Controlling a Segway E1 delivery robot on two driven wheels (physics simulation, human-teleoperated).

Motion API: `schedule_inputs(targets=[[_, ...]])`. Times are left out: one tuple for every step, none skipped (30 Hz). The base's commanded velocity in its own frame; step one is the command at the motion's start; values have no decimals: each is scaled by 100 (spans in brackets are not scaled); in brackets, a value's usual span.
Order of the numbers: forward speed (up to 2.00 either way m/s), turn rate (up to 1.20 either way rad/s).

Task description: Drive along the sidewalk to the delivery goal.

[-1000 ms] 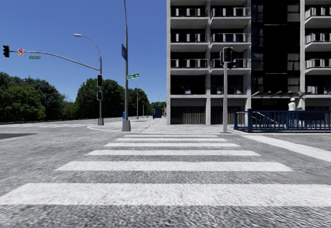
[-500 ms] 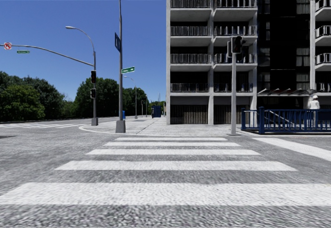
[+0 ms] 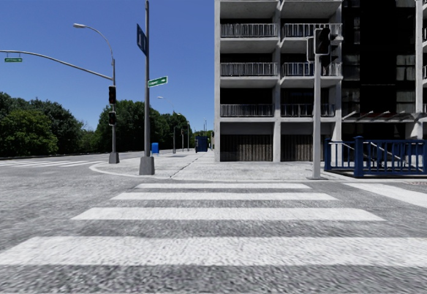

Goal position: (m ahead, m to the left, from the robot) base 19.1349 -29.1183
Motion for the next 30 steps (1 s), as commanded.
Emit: schedule_inputs(targets=[[200, 0], [200, 0], [200, 0], [200, 0], [200, 0], [200, 0], [200, 0], [200, 0], [200, 0], [200, 0], [200, 0], [200, 0], [200, 0], [200, 0], [200, 0], [200, 0], [200, 0], [200, 0], [200, 0], [200, 0], [200, 0], [200, 0], [200, 0], [200, 0], [200, 0], [200, 0], [200, 0], [200, 0], [200, 0], [200, 0]])
